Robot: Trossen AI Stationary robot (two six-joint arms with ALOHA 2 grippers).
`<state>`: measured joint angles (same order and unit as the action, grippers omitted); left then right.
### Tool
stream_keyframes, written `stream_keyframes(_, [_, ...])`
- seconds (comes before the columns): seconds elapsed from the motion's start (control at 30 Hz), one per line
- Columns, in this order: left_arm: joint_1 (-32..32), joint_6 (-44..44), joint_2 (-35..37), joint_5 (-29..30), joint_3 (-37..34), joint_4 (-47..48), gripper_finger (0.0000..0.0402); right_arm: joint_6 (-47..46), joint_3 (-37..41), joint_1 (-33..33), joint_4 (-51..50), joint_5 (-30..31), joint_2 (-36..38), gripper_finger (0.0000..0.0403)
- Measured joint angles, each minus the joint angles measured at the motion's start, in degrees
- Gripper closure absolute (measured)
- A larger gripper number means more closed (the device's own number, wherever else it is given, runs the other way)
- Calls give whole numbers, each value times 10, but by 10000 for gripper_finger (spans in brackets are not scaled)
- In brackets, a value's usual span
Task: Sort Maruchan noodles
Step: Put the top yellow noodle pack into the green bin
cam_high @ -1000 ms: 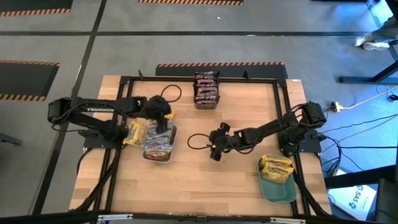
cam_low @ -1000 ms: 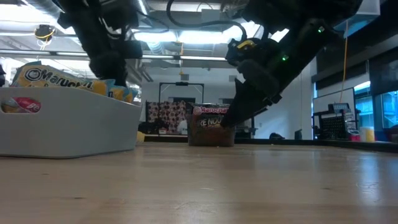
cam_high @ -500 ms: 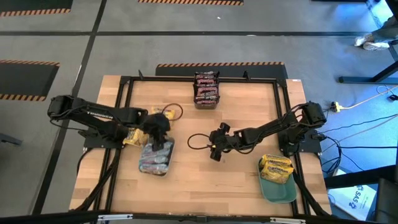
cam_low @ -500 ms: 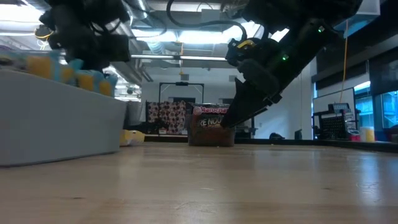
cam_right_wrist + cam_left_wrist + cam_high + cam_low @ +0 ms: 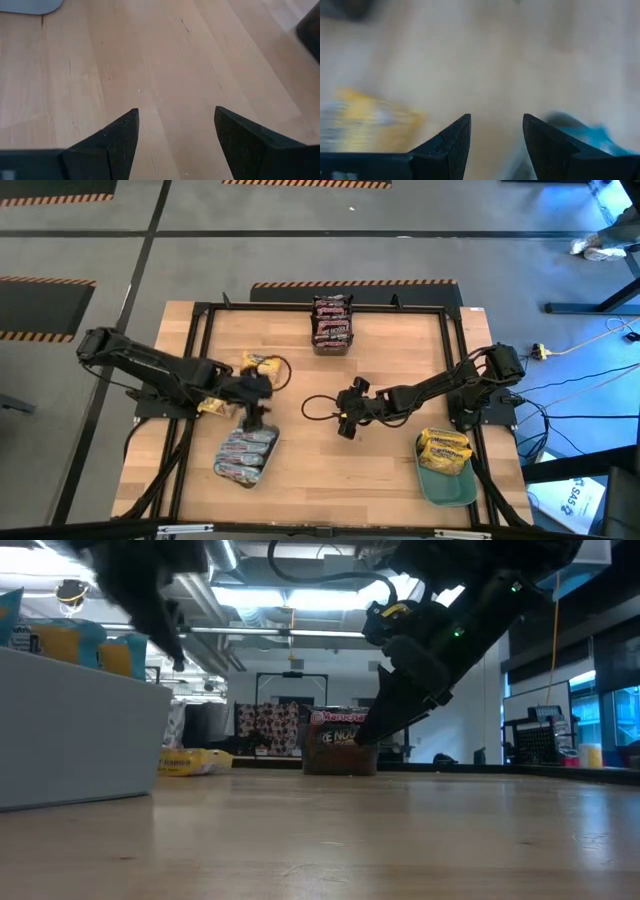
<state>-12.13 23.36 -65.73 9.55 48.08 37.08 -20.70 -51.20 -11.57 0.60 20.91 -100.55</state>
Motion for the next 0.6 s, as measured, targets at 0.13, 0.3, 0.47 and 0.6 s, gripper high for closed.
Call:
stream_keyframes(0.13, [16,-23,1,131,36,37,228,0,0,0,7,0,0,159])
stream_keyframes(0.3, [80,1,-6,163,38,65,227,0,0,0,13,-27,0,159])
stream_keyframes(0.47, [177,34,-14,138,9,76,228,1,0,0,16,-30,0,159])
stream_keyframes(0.6, [246,35,-27,107,-23,48,227,2,0,0,20,-30,0,159])
